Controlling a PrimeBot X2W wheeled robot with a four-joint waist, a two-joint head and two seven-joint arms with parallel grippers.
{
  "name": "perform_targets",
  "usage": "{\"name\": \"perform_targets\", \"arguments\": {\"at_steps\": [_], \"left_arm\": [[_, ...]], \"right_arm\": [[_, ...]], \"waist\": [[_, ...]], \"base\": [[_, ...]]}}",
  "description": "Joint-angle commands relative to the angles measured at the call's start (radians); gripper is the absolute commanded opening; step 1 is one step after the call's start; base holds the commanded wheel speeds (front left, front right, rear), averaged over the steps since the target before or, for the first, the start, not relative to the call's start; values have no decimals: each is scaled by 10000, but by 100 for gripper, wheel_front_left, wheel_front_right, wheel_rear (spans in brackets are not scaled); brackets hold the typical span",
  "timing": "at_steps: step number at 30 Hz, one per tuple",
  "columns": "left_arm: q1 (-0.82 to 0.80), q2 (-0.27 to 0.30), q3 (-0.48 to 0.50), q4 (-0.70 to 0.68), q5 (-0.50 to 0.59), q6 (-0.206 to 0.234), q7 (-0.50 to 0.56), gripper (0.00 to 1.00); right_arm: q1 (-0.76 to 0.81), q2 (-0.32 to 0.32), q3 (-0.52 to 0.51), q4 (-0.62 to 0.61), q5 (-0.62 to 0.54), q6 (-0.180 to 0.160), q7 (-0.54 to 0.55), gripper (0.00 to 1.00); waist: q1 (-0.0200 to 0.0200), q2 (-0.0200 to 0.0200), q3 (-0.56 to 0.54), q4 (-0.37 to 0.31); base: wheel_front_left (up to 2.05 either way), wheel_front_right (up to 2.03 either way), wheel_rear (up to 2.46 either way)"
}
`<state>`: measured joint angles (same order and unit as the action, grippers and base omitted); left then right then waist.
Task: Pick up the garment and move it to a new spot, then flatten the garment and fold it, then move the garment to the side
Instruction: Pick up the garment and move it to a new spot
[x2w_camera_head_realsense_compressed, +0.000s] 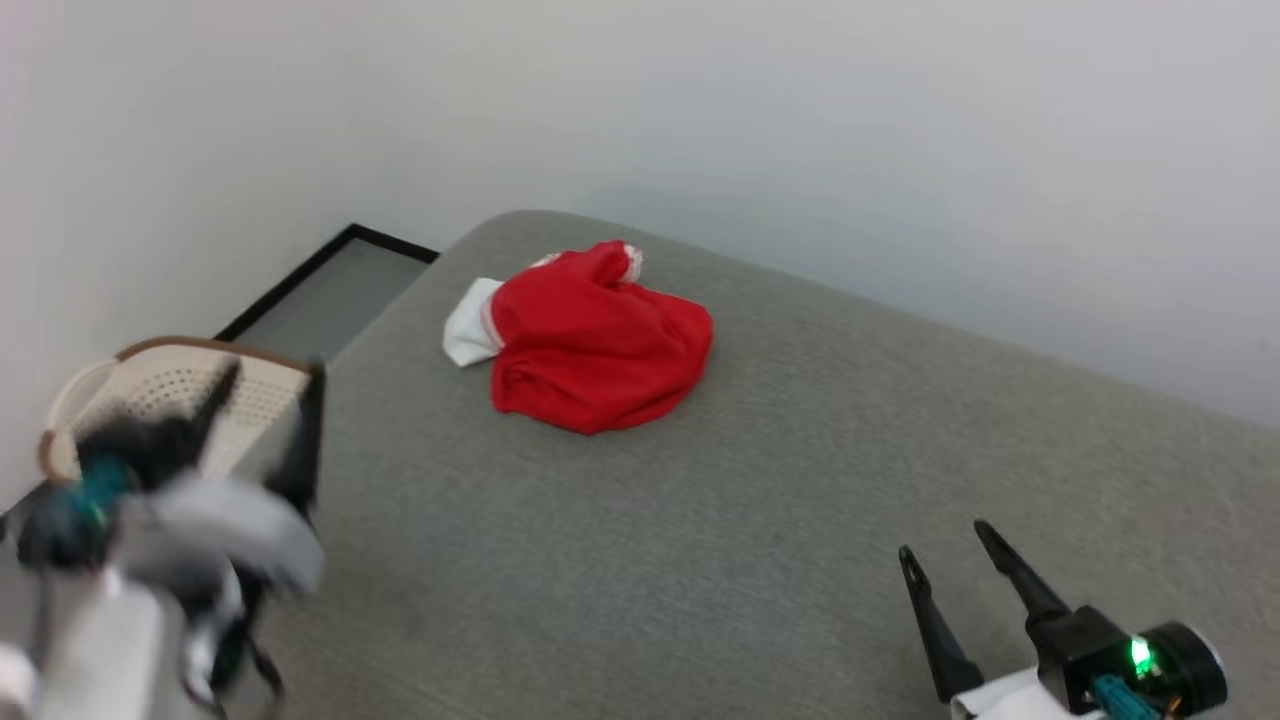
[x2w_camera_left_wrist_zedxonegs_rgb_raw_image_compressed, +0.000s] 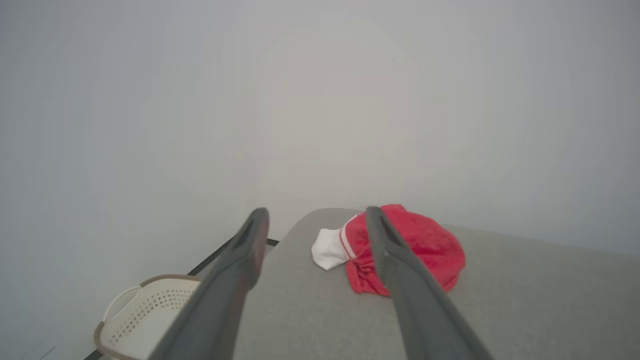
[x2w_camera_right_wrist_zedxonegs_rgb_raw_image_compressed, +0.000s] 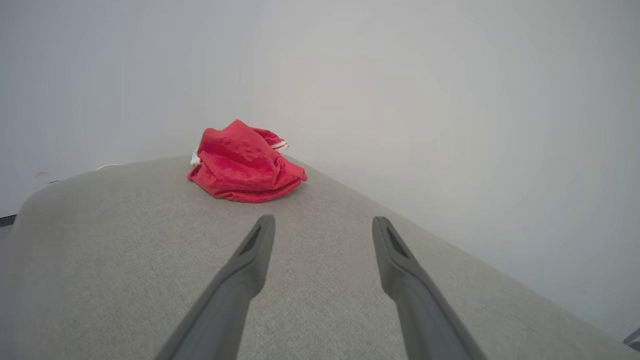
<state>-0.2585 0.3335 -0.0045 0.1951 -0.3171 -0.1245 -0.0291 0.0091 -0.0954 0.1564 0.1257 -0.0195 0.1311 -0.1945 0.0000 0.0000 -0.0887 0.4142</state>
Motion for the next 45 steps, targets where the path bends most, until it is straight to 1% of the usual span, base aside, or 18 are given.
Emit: {"name": "perform_targets", "arguments": {"at_steps": [1,4,6,7,10,12,14,16,19,22,24,28,31,34,38,43,44,45], "left_arm": [[-429,196,-74,38,-216,-57,246,100],[-1609,910,-426,198,-1089,-58,1217,100],[-2363,1561,-769,293,-1443,-61,1760,100],[-2711,1723,-906,374,-1812,-62,2076,100],[-3800,2525,-1513,502,-2629,-64,2992,100],[-4485,3102,-1901,661,-2974,-63,3619,100],[-5117,3323,-2255,847,-3532,-64,4264,100],[-5743,3713,-2653,1113,-3907,-55,4998,100],[-6609,4002,-3072,1509,-4496,-59,5894,100],[-7166,4246,-3494,2080,-4814,-59,6547,100],[-7446,4515,-3850,2533,-4929,-58,7075,100],[-7866,4743,-4209,3632,-5191,-58,7839,100],[-8058,4907,-4477,4378,-5022,-59,8203,100],[-8070,4849,-4649,5227,-5117,-59,8548,100],[-7915,5008,-5198,5957,-4908,-58,9235,100],[-7560,4679,-5744,6778,-4837,-21,9564,100],[-7538,4552,-5726,6980,-4909,125,9624,100],[-7543,4381,-5679,7115,-5015,172,9646,100]], "right_arm": [[-159,-97,12,-97,-68,-6,34,100],[-404,-213,92,-398,-126,-8,142,100],[-525,-279,98,-538,-163,-8,157,100],[-588,-307,89,-594,-164,-8,151,100],[-800,-357,36,-761,-195,-8,97,100],[-874,-375,-20,-816,-195,-8,77,100],[-970,-384,-63,-898,-200,-8,19,100],[-1085,-375,-54,-936,-202,-8,-1,100],[-1214,-325,-56,-1034,-153,-8,-35,100],[-1318,-249,-34,-1125,-128,-8,-70,100],[-1346,-201,13,-1181,-97,-8,-68,100],[-1429,-118,15,-1280,-37,-8,-92,100],[-1438,-53,-15,-1384,35,-8,-69,100],[-1438,1,-23,-1511,34,-8,-26,100],[-1495,56,-1,-1687,97,-8,71,100],[-1551,135,31,-1839,138,-8,169,100],[-1569,138,38,-1852,160,-8,203,100],[-1582,147,38,-1862,177,-8,226,100]], "waist": [[0,0,1051,-1136],[0,0,1748,-1909],[0,0,2209,-2412],[0,0,2414,-2636],[0,0,3046,-3281],[0,0,3427,-3643],[0,0,3745,-3963],[0,0,4040,-4296],[0,0,4431,-4750],[0,0,4751,-5156],[0,0,4969,-5418],[0,0,5345,-5791],[0,0,5604,-5976],[0,0,5808,-6082],[0,0,6019,-6146],[0,0,6149,-6124],[0,0,6145,-6099],[0,0,6136,-6060]], "base": [[0,0,0],[0,0,0],[0,0,0],[0,0,0],[0,0,0],[0,0,0],[0,0,0],[0,0,0],[0,0,0],[0,0,0],[0,0,0],[0,0,0],[0,0,0],[0,0,0],[0,0,0],[0,0,0],[0,0,0],[0,0,0]]}}
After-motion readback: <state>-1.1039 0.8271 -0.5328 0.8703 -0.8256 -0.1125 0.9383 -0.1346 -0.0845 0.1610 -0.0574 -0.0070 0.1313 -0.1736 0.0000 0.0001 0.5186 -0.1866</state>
